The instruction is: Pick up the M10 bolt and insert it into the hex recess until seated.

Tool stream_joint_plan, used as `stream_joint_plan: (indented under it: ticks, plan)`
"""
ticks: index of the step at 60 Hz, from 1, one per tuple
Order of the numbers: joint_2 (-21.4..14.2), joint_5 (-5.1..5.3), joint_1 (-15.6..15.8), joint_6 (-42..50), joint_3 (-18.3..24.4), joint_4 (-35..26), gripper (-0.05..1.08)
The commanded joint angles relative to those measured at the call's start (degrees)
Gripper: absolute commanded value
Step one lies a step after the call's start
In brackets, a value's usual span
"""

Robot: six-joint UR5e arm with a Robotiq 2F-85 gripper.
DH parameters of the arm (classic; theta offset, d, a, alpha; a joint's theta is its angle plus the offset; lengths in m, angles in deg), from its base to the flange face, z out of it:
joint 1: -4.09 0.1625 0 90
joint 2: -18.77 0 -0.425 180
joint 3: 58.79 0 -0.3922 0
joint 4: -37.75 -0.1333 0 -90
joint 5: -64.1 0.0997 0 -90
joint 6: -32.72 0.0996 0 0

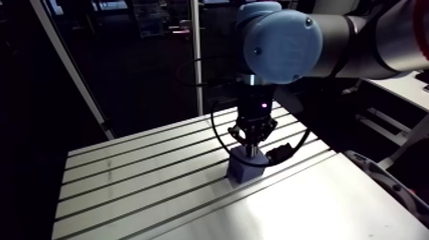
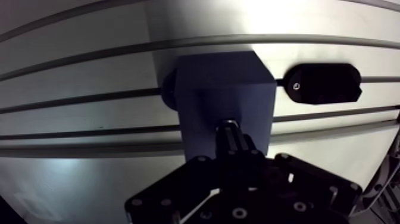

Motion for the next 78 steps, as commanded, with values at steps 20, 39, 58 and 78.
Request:
stream_joint_plan:
  ticks: [20,39,58,78]
  plan:
    - [-0.06,-0.02,-0.1,0.0,-0.17,0.04,1.08]
    - [-1.58,0.41,0.42,0.0,1.09,-0.55,1.08]
    - [-5.99,1.23,0.43,-0.09,4.21,-6.37,0.8]
    - [-8.88,0.51,1.97,-0.01,4.2,-8.93,0.0]
